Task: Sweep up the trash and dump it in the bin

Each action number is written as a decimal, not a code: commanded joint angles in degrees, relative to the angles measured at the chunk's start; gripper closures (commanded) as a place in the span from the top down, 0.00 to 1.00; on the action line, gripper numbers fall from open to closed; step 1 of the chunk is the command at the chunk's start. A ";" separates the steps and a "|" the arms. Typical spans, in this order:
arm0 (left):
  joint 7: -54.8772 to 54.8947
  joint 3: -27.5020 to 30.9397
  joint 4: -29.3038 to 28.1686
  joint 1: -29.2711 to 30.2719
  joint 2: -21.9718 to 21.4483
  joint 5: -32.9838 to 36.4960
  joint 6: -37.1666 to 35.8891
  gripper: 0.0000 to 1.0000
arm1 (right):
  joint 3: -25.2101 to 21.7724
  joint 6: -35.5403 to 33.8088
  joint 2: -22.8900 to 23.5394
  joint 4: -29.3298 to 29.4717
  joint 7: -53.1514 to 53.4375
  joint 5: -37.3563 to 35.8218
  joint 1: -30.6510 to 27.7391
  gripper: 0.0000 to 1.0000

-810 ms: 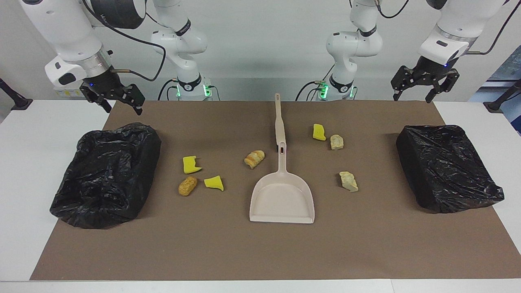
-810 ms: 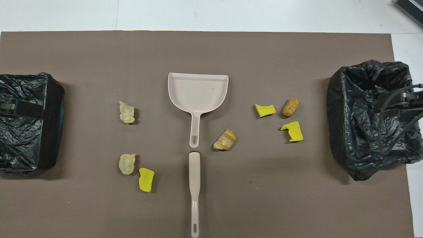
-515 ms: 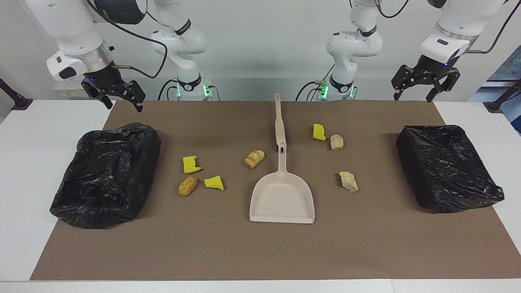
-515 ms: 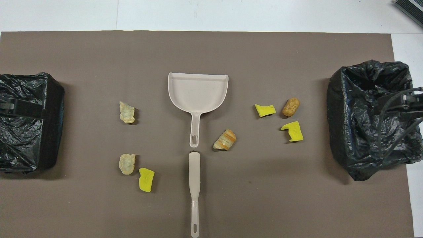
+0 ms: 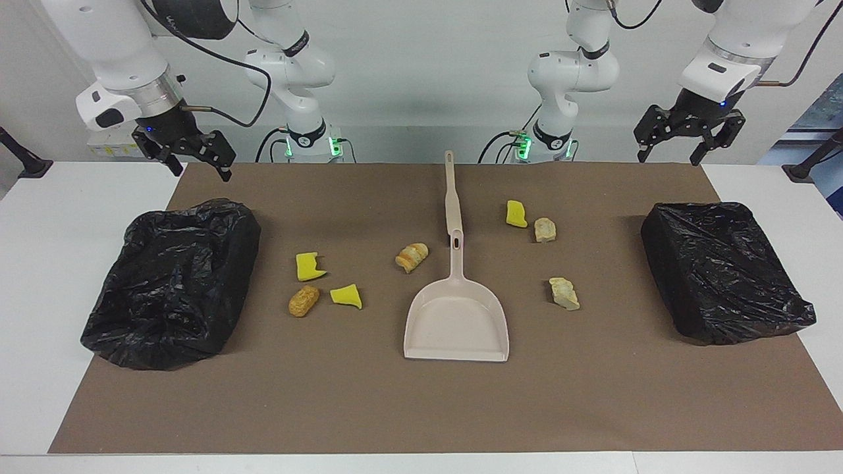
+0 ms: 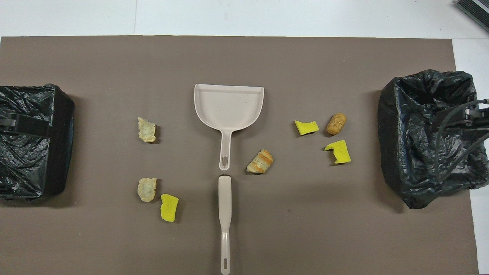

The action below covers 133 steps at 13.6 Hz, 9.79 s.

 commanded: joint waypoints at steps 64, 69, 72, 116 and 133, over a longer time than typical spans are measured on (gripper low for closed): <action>-43.97 -1.47 -58.61 -50.05 -9.50 -9.73 45.67 0.43 | 5.58 13.06 26.50 12.15 8.30 6.08 21.45 0.00; -43.97 -0.95 -56.25 -48.73 -8.27 -9.73 42.43 0.00 | 5.67 11.38 24.56 9.17 -13.38 6.25 19.07 0.00; -43.26 -0.94 -51.15 -43.99 -8.17 -9.21 34.79 0.00 | 5.49 11.38 23.86 7.77 -22.47 5.37 19.24 0.00; -43.90 -1.21 -62.56 -31.50 -14.42 -13.68 40.74 0.00 | 6.55 25.01 15.42 -14.65 -50.63 -16.60 35.94 0.00; -30.63 -0.59 -45.69 -27.99 -10.46 -20.98 29.93 0.00 | 6.55 23.77 15.86 -13.86 -44.99 -16.34 34.27 0.00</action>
